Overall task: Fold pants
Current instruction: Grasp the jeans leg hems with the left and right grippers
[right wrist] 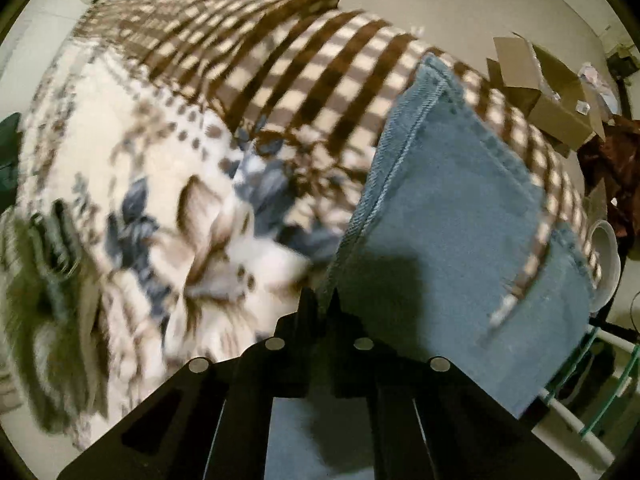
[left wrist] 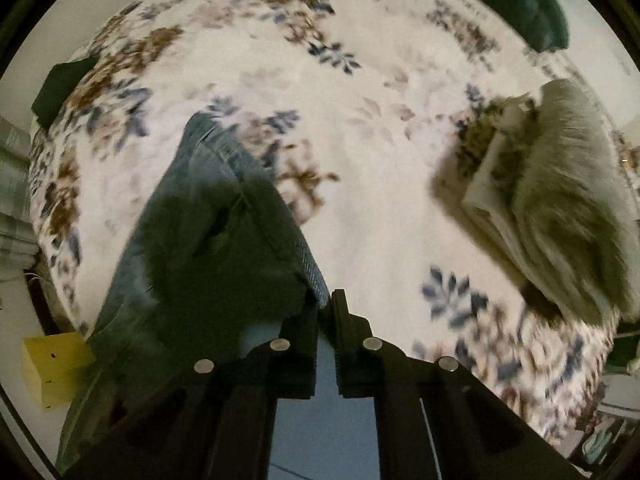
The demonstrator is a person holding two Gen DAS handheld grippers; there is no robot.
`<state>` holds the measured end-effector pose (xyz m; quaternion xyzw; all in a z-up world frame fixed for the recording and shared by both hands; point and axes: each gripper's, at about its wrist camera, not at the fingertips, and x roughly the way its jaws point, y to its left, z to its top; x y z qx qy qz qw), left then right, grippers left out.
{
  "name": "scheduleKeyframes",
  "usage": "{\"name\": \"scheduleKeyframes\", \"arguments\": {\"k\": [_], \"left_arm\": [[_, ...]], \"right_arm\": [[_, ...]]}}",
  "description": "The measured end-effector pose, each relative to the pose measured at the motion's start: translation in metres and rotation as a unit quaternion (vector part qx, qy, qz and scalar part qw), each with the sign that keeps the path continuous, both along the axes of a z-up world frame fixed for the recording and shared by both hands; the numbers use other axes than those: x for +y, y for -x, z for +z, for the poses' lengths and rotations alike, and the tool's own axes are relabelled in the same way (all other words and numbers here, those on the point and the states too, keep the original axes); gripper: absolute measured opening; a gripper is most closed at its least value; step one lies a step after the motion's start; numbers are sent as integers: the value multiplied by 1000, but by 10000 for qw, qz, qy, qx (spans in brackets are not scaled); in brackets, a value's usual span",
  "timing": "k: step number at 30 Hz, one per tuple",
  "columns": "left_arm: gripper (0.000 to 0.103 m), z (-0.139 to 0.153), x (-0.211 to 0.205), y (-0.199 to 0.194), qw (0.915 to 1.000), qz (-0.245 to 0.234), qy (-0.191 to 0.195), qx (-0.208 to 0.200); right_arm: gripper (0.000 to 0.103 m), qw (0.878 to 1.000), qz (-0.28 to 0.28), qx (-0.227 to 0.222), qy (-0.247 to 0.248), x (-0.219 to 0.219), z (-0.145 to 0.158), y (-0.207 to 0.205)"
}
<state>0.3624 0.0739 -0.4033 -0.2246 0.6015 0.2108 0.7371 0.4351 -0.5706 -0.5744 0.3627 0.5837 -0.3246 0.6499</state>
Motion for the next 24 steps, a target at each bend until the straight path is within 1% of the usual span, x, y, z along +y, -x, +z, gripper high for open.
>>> {"name": "scheduleKeyframes", "arguments": {"k": [1,2,3,5,7,8,9,10,13,15,19,20,21,22,23,24], "left_arm": [[4,-1,9,12,10000,-5,37,-65],[4,11,11,37,9999,-22,51,-135],[4,11,17,48,9999,-46,44,-148],[4,16,25,87,9999,-53,58,-73],[4,9,28,125,9999,-95,51,121],[4,1,30,148,9996,-89,57,245],[4,-5,29,162,9993,-95,46,355],[4,-17,30,177,9987,-76,53,504],[4,-61,35,211,9959,10,3,901],[5,-92,39,223,9946,72,41,1035],[5,-146,41,230,9916,87,86,1291],[7,-156,39,228,9900,-2,35,1408],[8,-159,38,228,9894,-32,15,1451],[8,-157,38,227,9903,-55,14,1390],[9,-150,37,228,9920,-97,17,1260],[10,-143,38,228,9930,-138,13,1171]], "right_arm": [[5,10000,39,-61,-19,3,9,9],[5,9999,86,-115,-27,11,22,26],[5,9998,161,-151,-22,15,36,41],[5,9995,278,-167,-17,11,52,65],[5,9991,421,-112,3,9,65,110],[5,9989,470,-62,14,12,65,130],[5,9986,520,-27,10,1,72,154],[5,9983,581,56,33,1,71,172],[5,9977,568,372,-6,-1,46,224],[5,9975,480,507,-37,-5,21,246],[5,9959,685,592,-51,-6,-22,274],[5,9949,743,677,-74,-7,-32,279],[5,9942,775,726,-140,-10,-41,283],[9,9945,759,670,-253,-13,-47,286],[21,9945,745,618,-395,-19,-49,294],[28,9947,711,591,-455,-22,-48,294]]}}
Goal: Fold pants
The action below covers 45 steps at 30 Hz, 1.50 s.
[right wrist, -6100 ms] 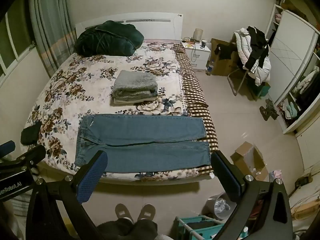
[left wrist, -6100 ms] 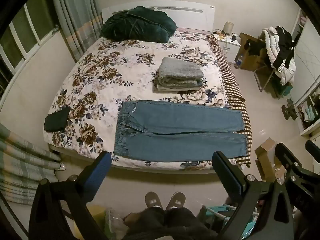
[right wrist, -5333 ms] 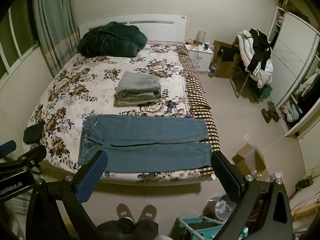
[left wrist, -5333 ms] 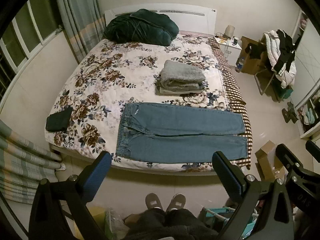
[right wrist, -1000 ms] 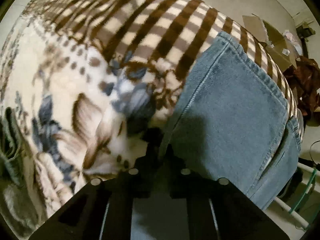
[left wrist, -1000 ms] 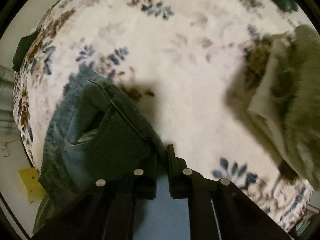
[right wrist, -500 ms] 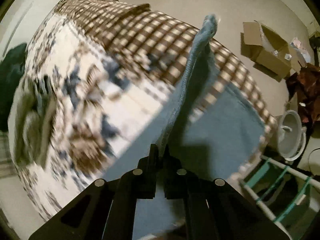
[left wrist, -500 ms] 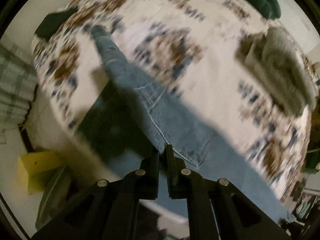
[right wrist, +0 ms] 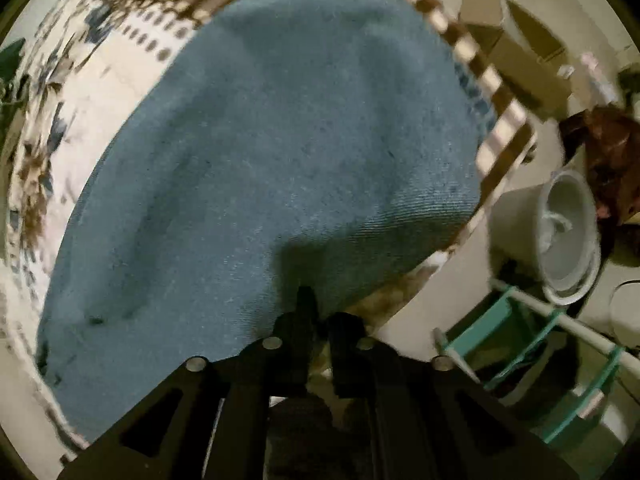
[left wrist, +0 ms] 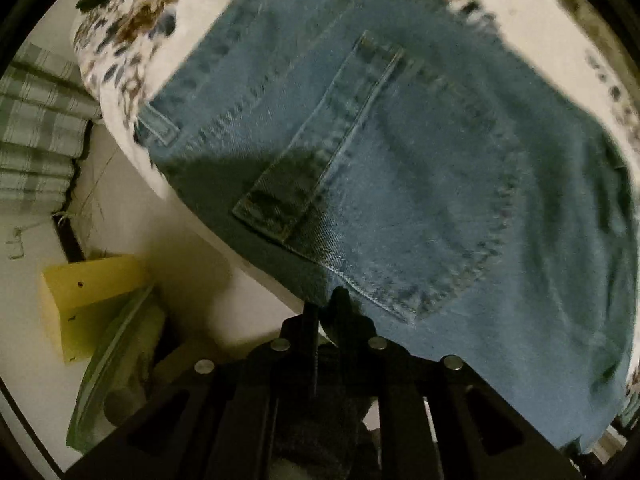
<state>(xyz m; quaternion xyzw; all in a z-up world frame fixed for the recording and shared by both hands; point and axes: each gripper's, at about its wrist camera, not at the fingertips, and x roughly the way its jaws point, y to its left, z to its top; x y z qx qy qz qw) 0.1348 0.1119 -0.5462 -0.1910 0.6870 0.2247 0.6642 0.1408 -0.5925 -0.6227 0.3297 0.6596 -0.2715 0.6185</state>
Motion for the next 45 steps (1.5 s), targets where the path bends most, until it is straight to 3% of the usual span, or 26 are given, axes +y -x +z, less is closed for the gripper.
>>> {"name": "scheduleKeyframes", "arguments": {"k": [1,2,4,5,6,8,11,14,16,17,19,22,24,26,28,30,31,32,37,39,40,41,42,43,45], "left_arm": [[12,8,-1,0,9999,-49,-13,-90],[19,18,-3,0,9997,-114,-59,-190],[49,38,-8,2,9987,-280,-190,-383],[77,45,-12,-1,9980,-364,-245,-462],[89,52,-18,-5,9971,-435,-324,-537],[89,60,-33,-14,9946,-616,-379,-746],[89,50,-64,-28,9935,-897,-152,-691],[89,40,-103,-41,9899,-1246,86,-670],[89,33,-130,-46,9863,-1515,156,-636],[89,29,-147,-49,9836,-1688,221,-600],[89,23,-170,-51,9795,-1920,312,-529],[89,18,-199,-51,9719,-2273,324,-516],[89,15,-214,-52,9663,-2505,282,-513],[89,12,-225,-52,9616,-2690,228,-493],[89,9,-234,-51,9566,-2865,193,-486],[89,8,-251,-51,9530,-2990,148,-464],[89,8,-261,-52,9514,-3045,117,-450],[89,7,-265,-52,9497,-3097,107,-451],[89,9,-275,-64,9444,-3241,55,-551],[89,9,-276,-64,9427,-3284,8,-581],[89,7,-277,-65,9420,-3306,-14,-568],[89,6,-277,-64,9413,-3329,-15,-552],[89,4,-279,-66,9408,-3345,-3,-553],[89,4,-280,-69,9398,-3371,-11,-557],[89,7,-286,-71,9363,-3460,-61,-603]], "right_arm": [[39,9997,-131,-187,-131,-8,7,9],[42,9988,-240,-378,-200,-15,16,16],[49,9962,-513,-701,-89,-36,41,35],[53,9938,-655,-894,-74,-48,52,43],[54,9917,-784,-1019,-43,-59,59,48],[59,9879,-1012,-1175,48,-81,67,54],[59,9814,-1506,-1190,-79,-114,58,54],[59,9604,-2297,-1285,-916,-131,26,56],[59,9342,-2767,-1480,-1694,-131,2,62],[59,9275,-2848,-1576,-1836,-128,-2,62],[58,9256,-2829,-1959,-1578,-123,8,61],[45,9180,-2750,-2664,-1030,-117,32,68],[43,9248,-2563,-2744,-619,-117,40,71],[43,9419,-2288,-2433,-354,-119,39,72],[41,9463,-2120,-2431,-232,-121,40,76],[23,9491,-1970,-2455,-139,-125,44,77],[8,9518,-1879,-2425,25,-125,49,77],[7,9521,-1829,-2447,111,-126,53,76],[5,9549,-1640,-2392,634,-123,73,65],[6,9701,-1359,-1901,659,-125,55,63],[9,9816,-1097,-1473,518,-127,39,58],[19,9906,-830,-982,467,-128,30,53],[21,9926,-699,-862,494,-128,31,50],[21,9915,-562,-969,654,-127,43,47],[31,9857,-376,-1278,1033,-123,73,39]]}}
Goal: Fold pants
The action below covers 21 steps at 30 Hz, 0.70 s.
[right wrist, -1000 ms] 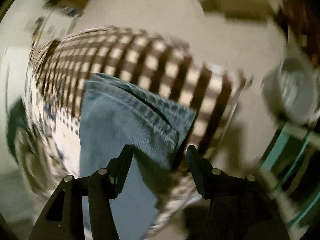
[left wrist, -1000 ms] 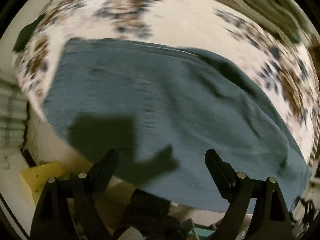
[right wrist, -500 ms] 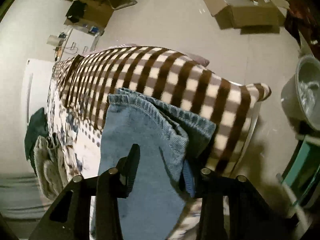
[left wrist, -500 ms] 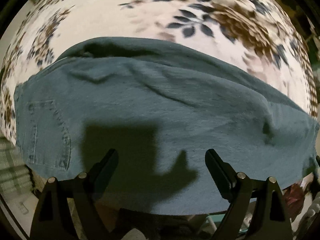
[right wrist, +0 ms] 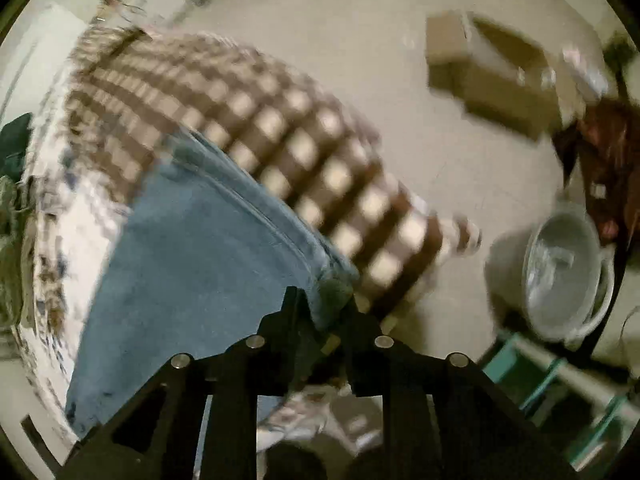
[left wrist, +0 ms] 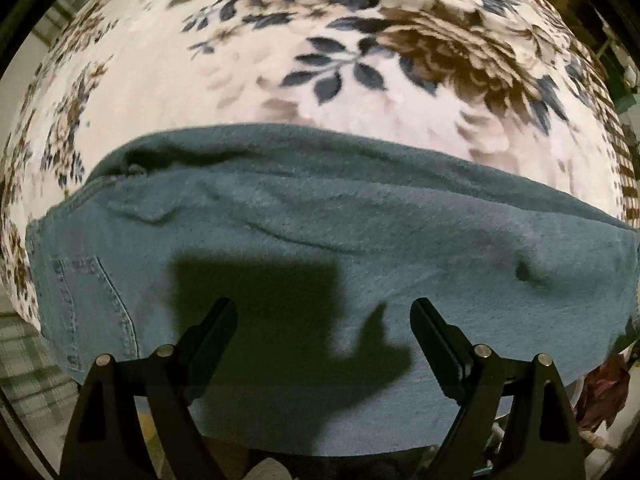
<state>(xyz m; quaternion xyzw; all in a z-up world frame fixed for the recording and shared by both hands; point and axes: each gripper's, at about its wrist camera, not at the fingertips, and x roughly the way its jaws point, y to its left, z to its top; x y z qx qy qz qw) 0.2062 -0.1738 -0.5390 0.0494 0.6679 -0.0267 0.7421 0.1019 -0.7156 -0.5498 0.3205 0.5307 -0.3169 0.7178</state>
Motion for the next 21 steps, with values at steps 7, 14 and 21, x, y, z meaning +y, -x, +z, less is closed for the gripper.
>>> {"name": "scheduleKeyframes", "arguments": {"k": [7,14,21], "left_arm": [[89,10,-27,-24,9993,-202,-83,-315],[89,-1,-55,-39,9985,-413,-131,-323],[89,4,-69,-38,9975,-542,-150,-425]], "right_arm": [[49,9927,1140,149,353,-11,1,-91],[4,9803,1754,631,655,1,-21,-122],[2,9856,1245,128,1140,2,15,-99]]}}
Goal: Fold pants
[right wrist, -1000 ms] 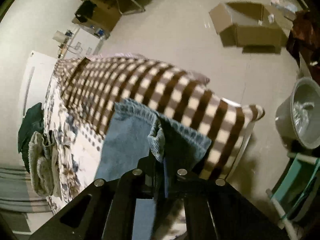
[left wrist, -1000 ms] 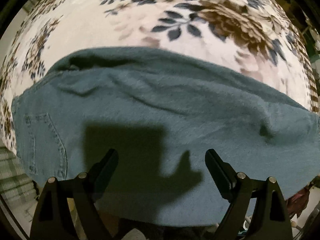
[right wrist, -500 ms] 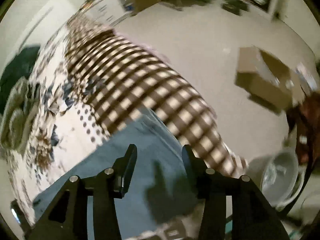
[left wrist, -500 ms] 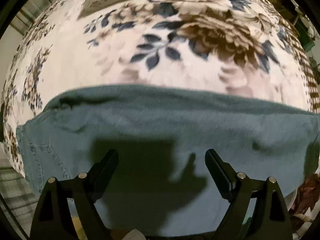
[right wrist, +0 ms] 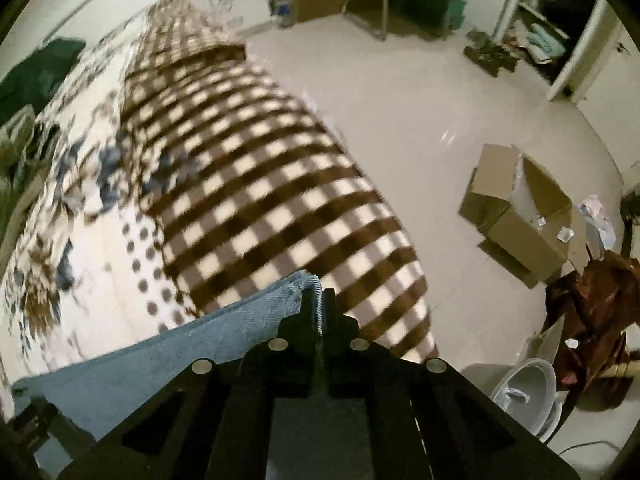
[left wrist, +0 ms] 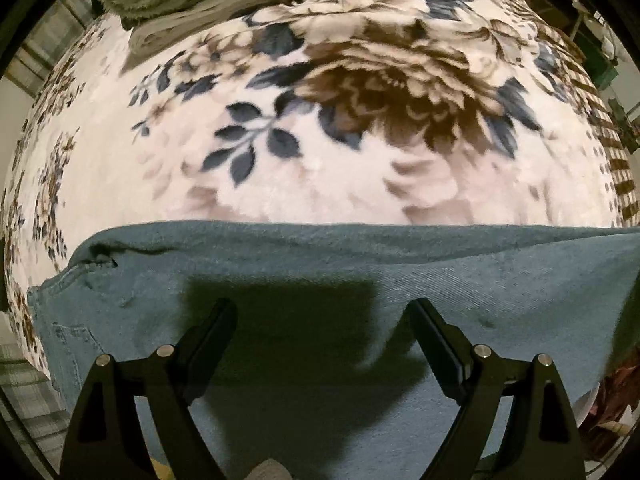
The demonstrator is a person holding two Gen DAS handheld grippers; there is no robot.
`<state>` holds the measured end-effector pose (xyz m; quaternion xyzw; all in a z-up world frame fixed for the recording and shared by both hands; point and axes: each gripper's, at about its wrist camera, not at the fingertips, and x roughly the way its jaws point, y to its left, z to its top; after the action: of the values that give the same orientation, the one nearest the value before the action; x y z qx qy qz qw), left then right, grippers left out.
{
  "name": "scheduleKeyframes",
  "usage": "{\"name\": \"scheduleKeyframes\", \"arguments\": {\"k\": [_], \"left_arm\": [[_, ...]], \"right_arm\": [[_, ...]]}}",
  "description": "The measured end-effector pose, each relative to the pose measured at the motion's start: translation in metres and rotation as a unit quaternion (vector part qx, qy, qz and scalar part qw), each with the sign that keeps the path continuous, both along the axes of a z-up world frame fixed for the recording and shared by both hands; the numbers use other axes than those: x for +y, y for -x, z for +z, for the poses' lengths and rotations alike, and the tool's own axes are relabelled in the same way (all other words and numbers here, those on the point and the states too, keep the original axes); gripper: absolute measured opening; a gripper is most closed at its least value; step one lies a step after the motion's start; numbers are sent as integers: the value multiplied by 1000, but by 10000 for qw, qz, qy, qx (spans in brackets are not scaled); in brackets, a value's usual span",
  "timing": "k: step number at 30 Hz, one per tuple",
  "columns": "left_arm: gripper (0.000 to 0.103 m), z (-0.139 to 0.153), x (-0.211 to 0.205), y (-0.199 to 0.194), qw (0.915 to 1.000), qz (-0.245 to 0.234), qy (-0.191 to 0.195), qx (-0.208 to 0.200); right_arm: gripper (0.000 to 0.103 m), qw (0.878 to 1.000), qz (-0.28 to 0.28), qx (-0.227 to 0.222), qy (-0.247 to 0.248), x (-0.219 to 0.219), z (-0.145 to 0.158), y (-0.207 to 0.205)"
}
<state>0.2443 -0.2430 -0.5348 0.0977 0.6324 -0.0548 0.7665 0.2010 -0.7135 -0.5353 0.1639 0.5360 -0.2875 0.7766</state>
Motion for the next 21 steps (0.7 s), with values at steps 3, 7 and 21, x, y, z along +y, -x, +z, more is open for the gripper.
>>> {"name": "scheduleKeyframes", "arguments": {"k": [3,7,21], "left_arm": [[89,-4,-6,-9,9998,-32,-110,-144],[91,-23,-14,-21,9992,-150,-316,-181],[91,-32,0,57,9957,-10,472,795]], "right_arm": [[2,9999,-159,-38,-41,-3,-3,-2],[5,9981,-301,125,-515,-16,-27,-18],[53,9189,-2120,-1225,-3092,-17,-85,164]]}}
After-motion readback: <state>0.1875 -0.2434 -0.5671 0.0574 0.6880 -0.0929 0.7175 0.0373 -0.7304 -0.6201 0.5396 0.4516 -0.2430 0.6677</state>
